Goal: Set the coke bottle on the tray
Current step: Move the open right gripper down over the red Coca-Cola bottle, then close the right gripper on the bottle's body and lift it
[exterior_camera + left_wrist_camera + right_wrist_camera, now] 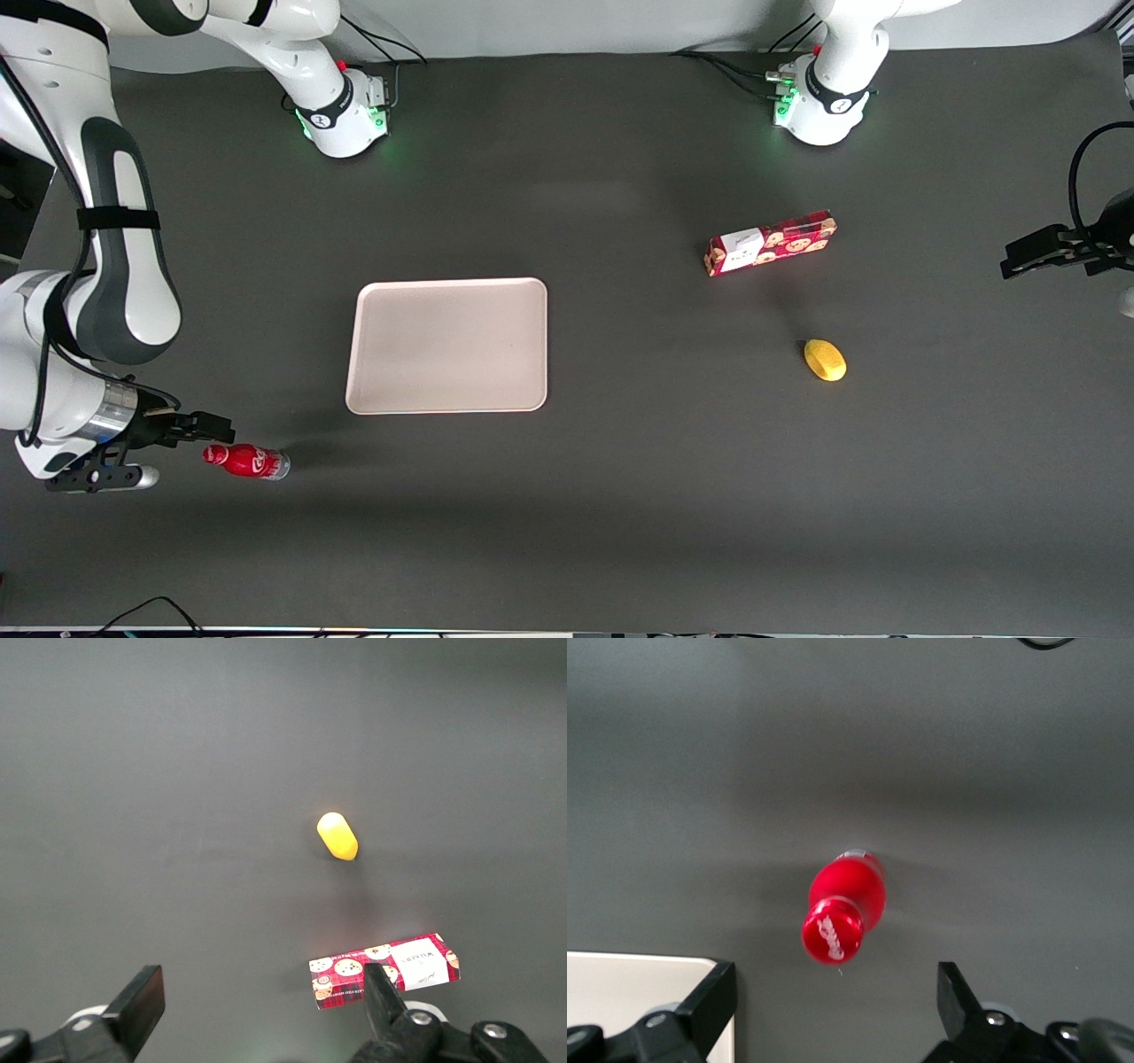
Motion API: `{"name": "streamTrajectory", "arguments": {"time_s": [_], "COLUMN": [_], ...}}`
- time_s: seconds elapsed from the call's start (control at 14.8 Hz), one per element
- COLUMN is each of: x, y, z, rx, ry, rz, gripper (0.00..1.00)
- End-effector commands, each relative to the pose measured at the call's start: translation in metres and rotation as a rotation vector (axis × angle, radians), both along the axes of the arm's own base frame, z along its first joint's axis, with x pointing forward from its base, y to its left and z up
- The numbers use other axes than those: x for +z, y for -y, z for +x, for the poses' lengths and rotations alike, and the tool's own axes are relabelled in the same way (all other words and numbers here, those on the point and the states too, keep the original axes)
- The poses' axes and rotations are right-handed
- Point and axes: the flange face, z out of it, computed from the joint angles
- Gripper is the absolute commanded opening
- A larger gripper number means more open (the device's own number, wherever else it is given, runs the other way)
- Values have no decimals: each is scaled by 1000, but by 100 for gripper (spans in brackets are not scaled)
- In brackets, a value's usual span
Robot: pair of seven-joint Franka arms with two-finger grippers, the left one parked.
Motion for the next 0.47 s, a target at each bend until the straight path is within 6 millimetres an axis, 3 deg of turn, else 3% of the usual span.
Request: {"name": "streamTrajectory", "arguments": {"time_s": [0.0, 0.41], "x": [-13, -33], "y": [-2, -4], "z": [16, 23], "rx": [22, 22], "ry": [34, 52], "rz": [5, 0], "gripper": [100, 100]}}
